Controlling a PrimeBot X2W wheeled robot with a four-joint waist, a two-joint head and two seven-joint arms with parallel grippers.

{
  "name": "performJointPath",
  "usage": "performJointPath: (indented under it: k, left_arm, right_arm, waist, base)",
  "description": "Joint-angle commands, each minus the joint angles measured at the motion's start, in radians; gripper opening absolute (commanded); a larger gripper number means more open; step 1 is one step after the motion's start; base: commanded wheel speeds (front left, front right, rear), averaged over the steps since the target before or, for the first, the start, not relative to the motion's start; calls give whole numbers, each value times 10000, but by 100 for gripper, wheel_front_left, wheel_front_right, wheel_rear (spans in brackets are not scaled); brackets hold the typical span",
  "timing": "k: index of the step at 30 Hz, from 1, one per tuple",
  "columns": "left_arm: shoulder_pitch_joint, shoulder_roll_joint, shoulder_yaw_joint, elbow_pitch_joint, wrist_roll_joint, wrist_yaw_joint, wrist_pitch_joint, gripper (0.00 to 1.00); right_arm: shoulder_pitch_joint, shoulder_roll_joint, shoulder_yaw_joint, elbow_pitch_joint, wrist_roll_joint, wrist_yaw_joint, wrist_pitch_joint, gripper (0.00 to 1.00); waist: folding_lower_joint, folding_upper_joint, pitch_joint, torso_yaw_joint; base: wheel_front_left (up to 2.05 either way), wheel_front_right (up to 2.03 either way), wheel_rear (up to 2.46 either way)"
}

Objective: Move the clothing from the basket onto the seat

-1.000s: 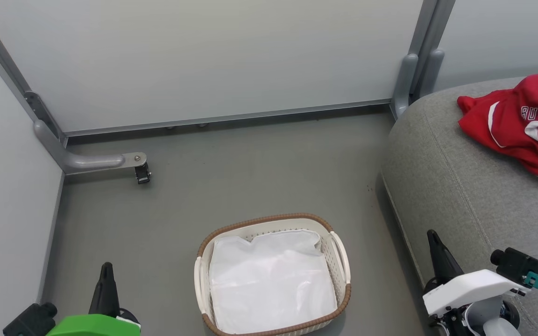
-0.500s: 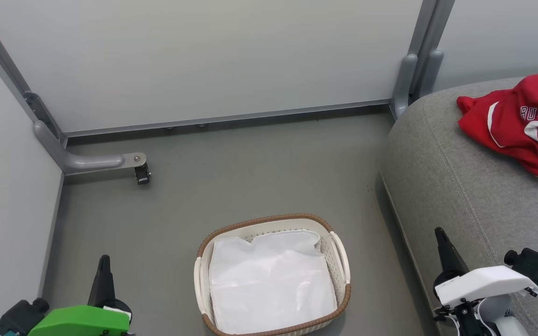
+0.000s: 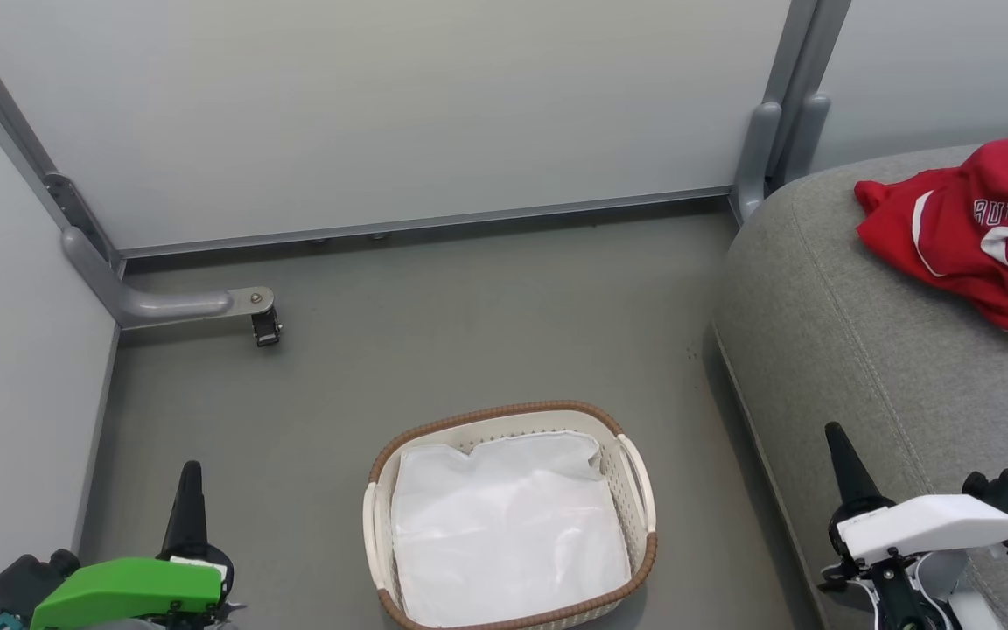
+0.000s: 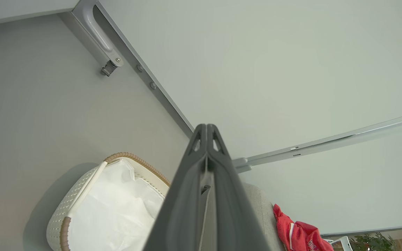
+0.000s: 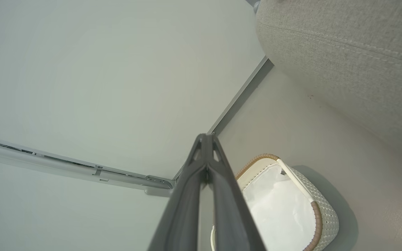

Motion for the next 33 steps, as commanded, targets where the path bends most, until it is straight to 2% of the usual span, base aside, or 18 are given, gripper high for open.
performJointPath:
  k: [1,33]
  left_arm:
    - [-265,44,59,-49,-278,-61,84,0]
    - [-747,52,371,34,-2843,-189,835,0]
  right_arm:
    - [-217,-69,-76,-136,285,-4,59,0]
    - [-251,-60,-604,-287,3163,-5,834,0]
  waist:
    - [0,0,-1,-1]
    - [0,0,-26,-24]
  base:
    - [0,0,0]
    - [0,0,0]
